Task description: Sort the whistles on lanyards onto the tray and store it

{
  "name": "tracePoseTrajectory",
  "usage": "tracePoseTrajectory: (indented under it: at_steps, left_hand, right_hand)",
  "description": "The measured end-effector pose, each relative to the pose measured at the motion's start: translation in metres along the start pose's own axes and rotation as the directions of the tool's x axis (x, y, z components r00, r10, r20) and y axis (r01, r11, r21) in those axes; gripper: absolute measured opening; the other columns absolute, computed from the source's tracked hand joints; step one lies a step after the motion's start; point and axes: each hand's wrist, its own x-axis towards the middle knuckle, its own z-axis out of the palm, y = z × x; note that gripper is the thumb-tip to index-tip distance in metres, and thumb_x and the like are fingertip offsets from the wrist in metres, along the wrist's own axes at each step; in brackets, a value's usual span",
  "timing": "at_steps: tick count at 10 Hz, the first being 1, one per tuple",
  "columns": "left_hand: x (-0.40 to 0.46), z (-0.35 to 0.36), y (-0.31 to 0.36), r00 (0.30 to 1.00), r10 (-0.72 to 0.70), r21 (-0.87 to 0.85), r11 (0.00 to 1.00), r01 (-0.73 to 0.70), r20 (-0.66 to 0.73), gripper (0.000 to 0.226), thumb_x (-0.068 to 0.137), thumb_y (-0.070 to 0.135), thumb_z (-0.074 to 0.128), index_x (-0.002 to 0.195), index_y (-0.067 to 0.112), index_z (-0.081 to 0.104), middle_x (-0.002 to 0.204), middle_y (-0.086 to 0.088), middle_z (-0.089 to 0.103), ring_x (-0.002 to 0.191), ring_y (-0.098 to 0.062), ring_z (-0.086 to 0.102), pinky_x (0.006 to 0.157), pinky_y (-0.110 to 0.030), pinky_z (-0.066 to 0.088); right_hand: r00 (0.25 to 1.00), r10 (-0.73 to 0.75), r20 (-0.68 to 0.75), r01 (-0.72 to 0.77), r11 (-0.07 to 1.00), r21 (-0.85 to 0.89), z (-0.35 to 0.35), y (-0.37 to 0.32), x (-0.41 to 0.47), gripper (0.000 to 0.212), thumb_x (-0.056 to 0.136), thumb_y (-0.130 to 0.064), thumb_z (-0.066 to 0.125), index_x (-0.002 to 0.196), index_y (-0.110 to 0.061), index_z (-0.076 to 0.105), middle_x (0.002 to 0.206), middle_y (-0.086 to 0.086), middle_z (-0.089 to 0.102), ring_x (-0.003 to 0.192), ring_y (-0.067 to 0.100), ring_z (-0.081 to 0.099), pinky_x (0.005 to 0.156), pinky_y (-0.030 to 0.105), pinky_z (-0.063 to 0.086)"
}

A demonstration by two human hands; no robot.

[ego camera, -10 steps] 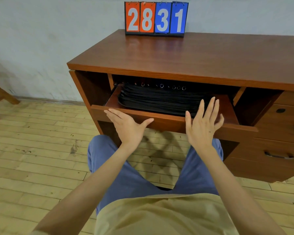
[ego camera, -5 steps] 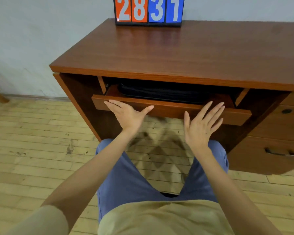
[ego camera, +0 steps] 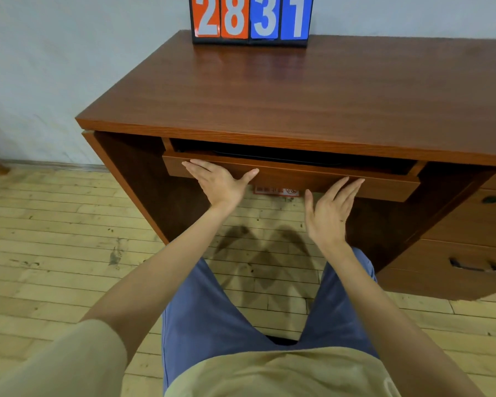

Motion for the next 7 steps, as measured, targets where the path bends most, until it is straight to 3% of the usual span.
tracePoseTrajectory:
  at_steps: [3,5,6,7]
  left_hand:
    - [0.001,0.002,-0.001,1.000,0.000,0.021,1.000,0.001,-0.016,0.145,0.061,0.073,0.068,0.140,-0.018,-0.014,0.150,-0.038,-0.017,0.142,-0.045,-0.016,0.116,-0.037,-0.004]
    - [0.007,-0.022,-0.003,0.985,-0.008,0.055,0.998,-0.002,0.170,0.119,0.082,0.048,0.068,0.144,-0.011,-0.015,0.152,-0.032,-0.020,0.144,-0.041,-0.011,0.119,-0.042,0.006]
    - [0.007,-0.045,-0.003,0.961,0.001,0.093,0.995,-0.028,0.275,0.092,0.089,0.049,0.058,0.147,-0.005,0.013,0.154,-0.027,0.011,0.142,-0.038,0.020,0.115,-0.043,0.024]
    - [-0.001,-0.069,0.001,0.955,0.085,0.077,0.991,-0.111,0.283,0.040,0.094,0.049,0.048,0.095,0.011,0.059,0.105,-0.010,0.061,0.087,-0.023,0.059,0.090,-0.041,0.049]
  right_hand:
    - [0.999,-0.003,0.047,0.004,1.000,-0.031,0.000,-0.003,0.001,0.095,0.095,-0.054,0.040,0.145,0.014,-0.005,0.148,0.041,-0.014,0.142,0.048,-0.012,0.118,0.046,0.003]
    - [0.987,0.023,0.156,-0.020,1.000,-0.023,-0.024,-0.009,0.003,0.096,0.093,-0.051,0.048,0.146,0.013,-0.002,0.150,0.039,-0.012,0.143,0.047,-0.003,0.118,0.043,0.008]
    - [0.985,-0.021,0.173,0.025,0.999,-0.022,-0.044,-0.014,0.002,0.085,0.096,-0.043,0.046,0.148,0.010,0.004,0.153,0.034,0.005,0.142,0.045,0.013,0.116,0.044,0.017]
    - [0.983,-0.110,0.145,0.115,0.993,-0.025,-0.065,-0.023,0.002,0.069,0.096,-0.037,0.049,0.145,0.004,0.023,0.143,0.026,0.036,0.131,0.039,0.035,0.105,0.043,0.033]
